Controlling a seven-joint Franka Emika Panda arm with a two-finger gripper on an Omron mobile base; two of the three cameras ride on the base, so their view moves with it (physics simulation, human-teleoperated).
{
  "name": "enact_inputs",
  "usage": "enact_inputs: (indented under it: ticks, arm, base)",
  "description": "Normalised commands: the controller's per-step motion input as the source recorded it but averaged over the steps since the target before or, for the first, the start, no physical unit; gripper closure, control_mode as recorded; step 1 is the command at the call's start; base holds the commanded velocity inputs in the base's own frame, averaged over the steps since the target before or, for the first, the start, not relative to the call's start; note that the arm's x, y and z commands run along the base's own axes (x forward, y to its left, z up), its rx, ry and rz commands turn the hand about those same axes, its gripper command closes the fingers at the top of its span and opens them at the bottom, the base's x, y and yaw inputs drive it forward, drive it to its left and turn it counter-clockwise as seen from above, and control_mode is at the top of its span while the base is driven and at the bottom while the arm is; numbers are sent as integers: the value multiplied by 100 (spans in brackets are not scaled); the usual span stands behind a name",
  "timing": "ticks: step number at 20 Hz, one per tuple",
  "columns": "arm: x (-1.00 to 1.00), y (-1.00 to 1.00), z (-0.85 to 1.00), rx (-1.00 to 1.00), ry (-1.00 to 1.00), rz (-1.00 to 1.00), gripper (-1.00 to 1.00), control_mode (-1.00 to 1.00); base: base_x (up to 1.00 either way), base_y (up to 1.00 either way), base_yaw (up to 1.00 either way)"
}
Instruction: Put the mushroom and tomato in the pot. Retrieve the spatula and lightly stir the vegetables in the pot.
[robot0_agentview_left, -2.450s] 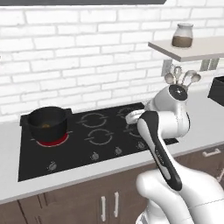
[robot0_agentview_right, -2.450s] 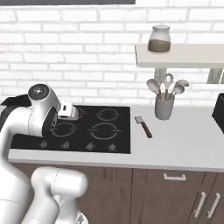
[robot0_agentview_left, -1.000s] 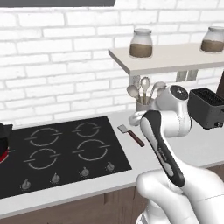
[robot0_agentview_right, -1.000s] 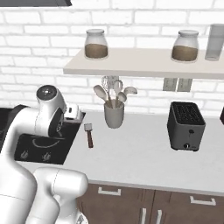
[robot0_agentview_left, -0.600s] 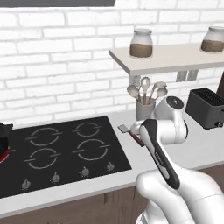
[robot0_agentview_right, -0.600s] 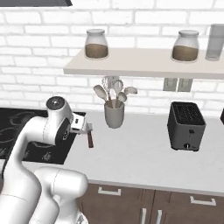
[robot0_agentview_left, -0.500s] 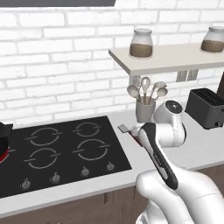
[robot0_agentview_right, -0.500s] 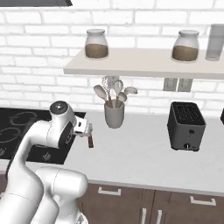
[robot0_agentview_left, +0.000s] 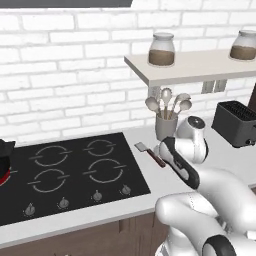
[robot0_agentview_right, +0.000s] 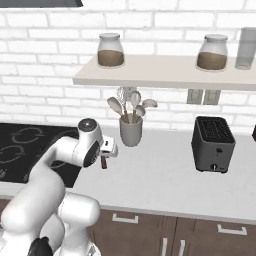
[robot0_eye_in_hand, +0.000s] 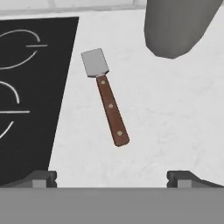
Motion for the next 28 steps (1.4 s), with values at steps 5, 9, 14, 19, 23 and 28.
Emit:
enact_inputs:
  ticks: [5, 9, 14, 19, 23, 28]
  arm:
    - [32, 0, -60, 0, 15, 10, -100, -100]
    - [37, 0, -57, 1, 0, 7, -100, -100]
    - [26, 0, -31, 1, 1, 5, -100, -100]
    - [19, 0, -25, 0, 0, 1, -100, -100]
    - [5, 0, -29, 0, 0, 0, -100, -100]
    - [14, 0, -26, 0, 0, 0, -100, -100]
  base:
    - [0, 0, 0]
    - [0, 0, 0]
    - [0, 0, 0]
    - [0, 0, 0]
    - [0, 0, 0]
    - [0, 0, 0]
